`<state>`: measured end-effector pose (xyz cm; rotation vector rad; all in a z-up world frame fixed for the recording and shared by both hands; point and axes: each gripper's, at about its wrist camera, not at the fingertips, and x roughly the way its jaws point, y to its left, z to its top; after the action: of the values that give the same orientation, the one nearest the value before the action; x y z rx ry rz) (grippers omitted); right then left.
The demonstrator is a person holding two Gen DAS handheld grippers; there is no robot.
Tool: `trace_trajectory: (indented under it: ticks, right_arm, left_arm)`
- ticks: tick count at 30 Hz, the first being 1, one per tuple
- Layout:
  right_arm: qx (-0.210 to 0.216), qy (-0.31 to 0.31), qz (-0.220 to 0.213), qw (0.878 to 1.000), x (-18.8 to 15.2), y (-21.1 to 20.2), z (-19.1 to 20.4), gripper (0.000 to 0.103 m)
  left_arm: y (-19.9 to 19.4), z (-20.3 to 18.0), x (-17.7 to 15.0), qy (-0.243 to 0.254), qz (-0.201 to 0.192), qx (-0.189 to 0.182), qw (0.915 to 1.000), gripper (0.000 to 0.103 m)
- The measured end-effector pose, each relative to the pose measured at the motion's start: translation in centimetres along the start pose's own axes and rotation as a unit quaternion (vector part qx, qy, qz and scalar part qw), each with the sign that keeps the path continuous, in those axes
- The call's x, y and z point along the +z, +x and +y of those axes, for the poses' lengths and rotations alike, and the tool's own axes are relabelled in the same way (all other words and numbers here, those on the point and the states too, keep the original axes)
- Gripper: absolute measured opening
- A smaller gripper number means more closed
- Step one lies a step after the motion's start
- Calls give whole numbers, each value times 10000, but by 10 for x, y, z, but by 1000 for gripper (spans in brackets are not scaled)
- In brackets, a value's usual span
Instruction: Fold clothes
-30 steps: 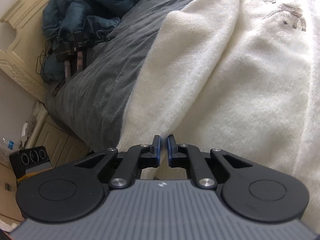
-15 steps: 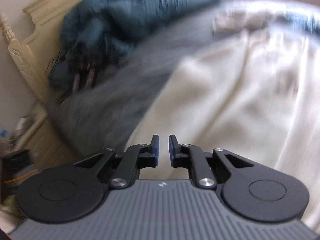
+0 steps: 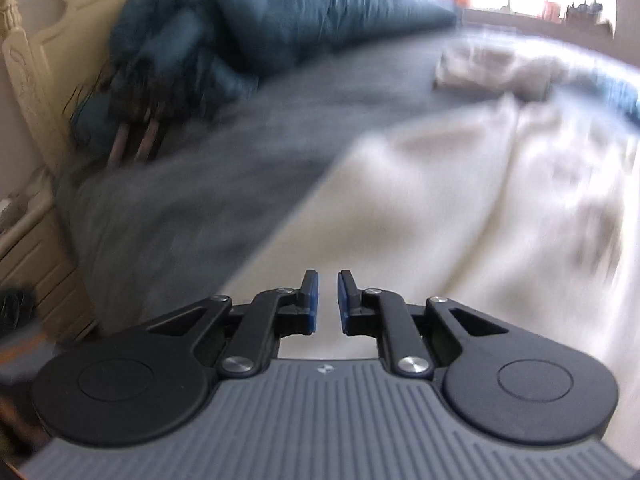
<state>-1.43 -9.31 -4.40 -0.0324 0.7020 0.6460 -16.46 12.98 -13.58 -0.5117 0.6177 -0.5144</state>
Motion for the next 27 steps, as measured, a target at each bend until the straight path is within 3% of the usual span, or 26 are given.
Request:
trace_trajectory:
  ticks: [3, 6, 8, 10, 13, 15, 20, 21, 23, 27]
  right_arm:
    - [-185, 173, -375, 9990, 34, 26, -17, 11]
    - [-138, 362, 31, 9992, 36, 67, -30, 11]
    - [-32, 410, 571, 9975, 19, 90, -30, 11]
    - [-119, -46, 423, 9990, 14, 82, -19, 11]
    - [-44, -64, 380, 9992, 34, 66, -15, 11]
    - [-148, -275, 112, 9994, 48, 65, -11, 11]
    - [-50, -234, 452, 9987, 61, 124, -22, 8]
    - [-111, -92, 554, 9984, 65, 139, -29, 6]
    - [167, 533, 518, 9971, 72, 155, -53, 4]
    - [416, 1549, 220, 9868, 89, 149, -82, 6]
  left_arm:
    - [-1, 0, -5, 52, -13, -12, 10000, 13]
    - [-3, -3, -8, 205, 23, -18, 9998, 13]
    - [-4, 0, -8, 183, 102, -82, 9997, 13]
    - [-6, 6, -7, 26, 166, -207, 9996, 13]
    - [-6, 14, -6, -128, 246, -394, 9988, 13]
    - [-6, 15, -6, -106, 260, -422, 9987, 13]
    - [-8, 13, -12, -108, 281, -417, 9987, 13]
    - [-8, 14, -13, -121, 305, -422, 9986, 13]
    - [-9, 14, -12, -125, 353, -440, 9983, 13]
    - [-9, 15, -13, -99, 415, -481, 9979, 13]
